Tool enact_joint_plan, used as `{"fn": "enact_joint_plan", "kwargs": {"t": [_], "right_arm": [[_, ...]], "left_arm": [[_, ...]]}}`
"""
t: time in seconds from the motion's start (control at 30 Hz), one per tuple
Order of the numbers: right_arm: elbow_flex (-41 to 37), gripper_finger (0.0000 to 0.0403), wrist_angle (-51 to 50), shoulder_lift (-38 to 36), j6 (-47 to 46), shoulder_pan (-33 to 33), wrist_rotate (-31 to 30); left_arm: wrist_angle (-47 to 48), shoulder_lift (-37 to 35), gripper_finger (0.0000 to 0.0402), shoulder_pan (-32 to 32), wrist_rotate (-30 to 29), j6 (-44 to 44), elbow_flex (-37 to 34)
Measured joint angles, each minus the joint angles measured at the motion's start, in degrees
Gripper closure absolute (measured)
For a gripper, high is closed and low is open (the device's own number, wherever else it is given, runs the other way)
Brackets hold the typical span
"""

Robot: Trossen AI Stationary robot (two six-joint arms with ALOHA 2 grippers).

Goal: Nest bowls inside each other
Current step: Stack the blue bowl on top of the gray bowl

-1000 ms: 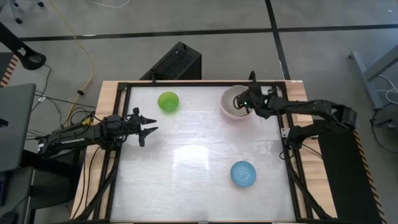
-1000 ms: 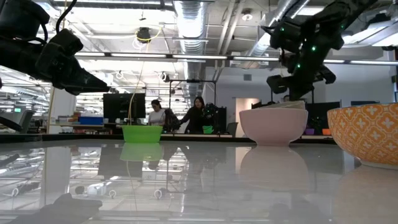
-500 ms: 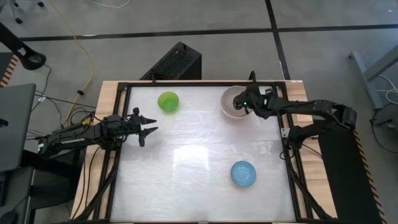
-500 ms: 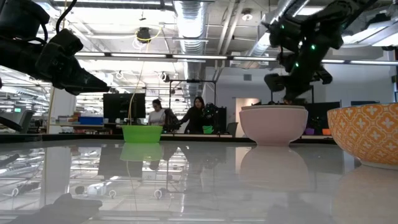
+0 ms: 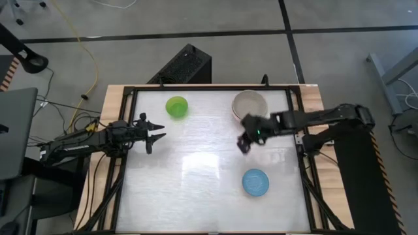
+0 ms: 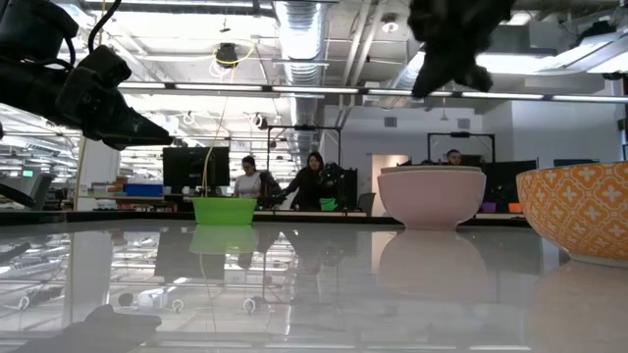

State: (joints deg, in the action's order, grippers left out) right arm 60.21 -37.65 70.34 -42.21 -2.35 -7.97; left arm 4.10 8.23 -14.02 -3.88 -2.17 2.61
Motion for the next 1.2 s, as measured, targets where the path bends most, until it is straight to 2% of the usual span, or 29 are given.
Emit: {"fn": "enact_joint_plan", "kwargs": {"t": [0.07, 0.27, 0.47, 0.63, 0.77, 1.0, 1.2], "right_arm": [[0.06, 0.0385, -0.46, 0.11, -4.89, -4.52, 2.04], [0.06, 0.0342, -5.30, 1.28, -17.41, -16.80, 2.24], [0.06, 0.0283, -10.79, 5.30, -26.01, -24.51, 3.29], [0.06, 0.0238, -14.84, 8.56, -31.01, -26.07, 7.88], [0.04, 0.0219, -17.73, 9.75, -31.47, -25.59, 9.82], [-0.08, 0.0218, -21.65, 9.71, -31.47, -25.79, 9.28], [-4.37, 0.0224, -19.33, 9.70, -31.72, -25.75, 8.14]], "left_arm": [[0.00, 0.00, 0.0244, 0.00, 0.00, 0.00, -0.02], [0.00, 0.00, 0.0244, 0.00, 0.00, -0.01, -0.02], [-0.02, 0.00, 0.0244, 0.00, 0.00, -0.01, 0.00], [-0.01, 0.00, 0.0244, 0.00, 0.02, 0.00, -0.01], [0.00, 0.00, 0.0244, 0.00, 0.02, 0.01, 0.00], [-0.02, 0.00, 0.0244, 0.00, 0.01, 0.01, -0.02], [-0.02, 0.00, 0.0244, 0.00, 0.01, 0.00, -0.02]]}}
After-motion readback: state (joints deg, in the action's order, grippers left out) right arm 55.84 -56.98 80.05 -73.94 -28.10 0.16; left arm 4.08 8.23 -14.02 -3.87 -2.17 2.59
